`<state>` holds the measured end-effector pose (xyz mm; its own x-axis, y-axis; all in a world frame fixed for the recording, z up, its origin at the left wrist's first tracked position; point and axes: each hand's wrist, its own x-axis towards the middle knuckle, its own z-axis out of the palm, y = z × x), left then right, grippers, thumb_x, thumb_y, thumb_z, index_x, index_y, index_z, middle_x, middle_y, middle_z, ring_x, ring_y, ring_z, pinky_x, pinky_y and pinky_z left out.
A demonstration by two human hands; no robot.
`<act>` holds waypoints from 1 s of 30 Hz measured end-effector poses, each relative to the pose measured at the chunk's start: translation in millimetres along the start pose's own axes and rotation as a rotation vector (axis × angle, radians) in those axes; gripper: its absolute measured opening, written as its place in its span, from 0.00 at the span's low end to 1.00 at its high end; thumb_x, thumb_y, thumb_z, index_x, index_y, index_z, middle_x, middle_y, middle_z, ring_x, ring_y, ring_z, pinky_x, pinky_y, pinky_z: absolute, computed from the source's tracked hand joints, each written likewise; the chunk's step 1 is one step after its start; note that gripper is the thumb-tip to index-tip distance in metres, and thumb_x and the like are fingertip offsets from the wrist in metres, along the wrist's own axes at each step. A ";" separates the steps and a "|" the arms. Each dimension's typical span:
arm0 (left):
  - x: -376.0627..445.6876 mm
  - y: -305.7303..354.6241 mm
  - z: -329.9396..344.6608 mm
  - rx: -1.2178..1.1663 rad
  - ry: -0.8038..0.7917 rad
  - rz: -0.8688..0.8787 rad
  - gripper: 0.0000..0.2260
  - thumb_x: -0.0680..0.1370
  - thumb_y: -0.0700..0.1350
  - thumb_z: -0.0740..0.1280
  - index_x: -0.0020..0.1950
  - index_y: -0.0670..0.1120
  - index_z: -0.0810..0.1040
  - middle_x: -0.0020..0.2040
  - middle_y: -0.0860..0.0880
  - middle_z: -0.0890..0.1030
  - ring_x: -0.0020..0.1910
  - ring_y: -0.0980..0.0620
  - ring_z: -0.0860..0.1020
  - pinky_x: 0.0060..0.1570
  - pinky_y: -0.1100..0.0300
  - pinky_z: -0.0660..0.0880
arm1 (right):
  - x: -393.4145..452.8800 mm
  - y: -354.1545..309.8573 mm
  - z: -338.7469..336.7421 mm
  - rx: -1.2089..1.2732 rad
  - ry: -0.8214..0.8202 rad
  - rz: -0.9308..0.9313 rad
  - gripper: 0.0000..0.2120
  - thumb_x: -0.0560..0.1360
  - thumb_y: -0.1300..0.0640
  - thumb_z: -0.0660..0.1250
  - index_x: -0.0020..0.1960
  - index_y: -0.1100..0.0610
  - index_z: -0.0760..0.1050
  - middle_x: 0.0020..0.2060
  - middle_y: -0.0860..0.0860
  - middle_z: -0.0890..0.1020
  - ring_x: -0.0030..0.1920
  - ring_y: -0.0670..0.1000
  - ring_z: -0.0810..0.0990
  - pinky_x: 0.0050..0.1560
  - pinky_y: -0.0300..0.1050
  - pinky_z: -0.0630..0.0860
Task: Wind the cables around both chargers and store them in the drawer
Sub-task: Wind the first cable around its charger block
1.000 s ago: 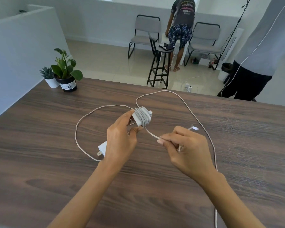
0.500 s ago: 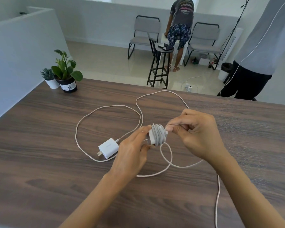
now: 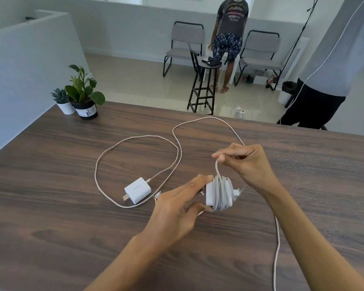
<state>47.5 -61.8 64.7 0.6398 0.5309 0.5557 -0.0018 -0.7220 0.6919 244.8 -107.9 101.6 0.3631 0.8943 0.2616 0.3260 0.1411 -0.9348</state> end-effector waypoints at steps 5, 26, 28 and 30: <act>-0.6 8.4 -2.5 -0.158 0.037 -0.145 0.28 0.68 0.33 0.71 0.62 0.57 0.74 0.57 0.59 0.81 0.56 0.62 0.79 0.56 0.67 0.74 | -2.9 9.3 7.9 0.085 0.067 0.012 0.14 0.66 0.58 0.71 0.49 0.64 0.81 0.29 0.42 0.81 0.33 0.39 0.75 0.39 0.31 0.71; 44.8 -14.7 -30.1 -0.168 0.444 -0.383 0.22 0.71 0.35 0.73 0.60 0.54 0.76 0.48 0.68 0.80 0.50 0.68 0.79 0.52 0.72 0.73 | -49.2 1.9 63.0 -0.562 0.284 -0.256 0.07 0.72 0.53 0.69 0.48 0.52 0.84 0.26 0.47 0.72 0.27 0.47 0.76 0.28 0.39 0.71; 46.4 -18.4 -33.6 -0.103 0.428 -0.347 0.21 0.71 0.34 0.73 0.62 0.46 0.77 0.52 0.61 0.81 0.50 0.70 0.78 0.51 0.75 0.72 | -50.7 -6.5 59.2 -0.626 0.299 -0.345 0.06 0.73 0.55 0.70 0.47 0.53 0.84 0.27 0.48 0.73 0.27 0.49 0.75 0.26 0.43 0.72; 45.4 -22.8 -34.6 -0.013 0.410 -0.314 0.22 0.71 0.31 0.72 0.63 0.43 0.76 0.51 0.60 0.80 0.48 0.74 0.77 0.50 0.78 0.71 | -50.9 -14.9 55.6 -0.695 0.326 -0.408 0.04 0.72 0.58 0.71 0.45 0.54 0.84 0.28 0.48 0.74 0.25 0.49 0.73 0.24 0.43 0.70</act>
<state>50.0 -5.8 90.1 0.2569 0.8535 0.4533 0.1304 -0.4954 0.8588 173.0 -132.0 88.9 0.2993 0.6487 0.6997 0.9057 0.0375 -0.4222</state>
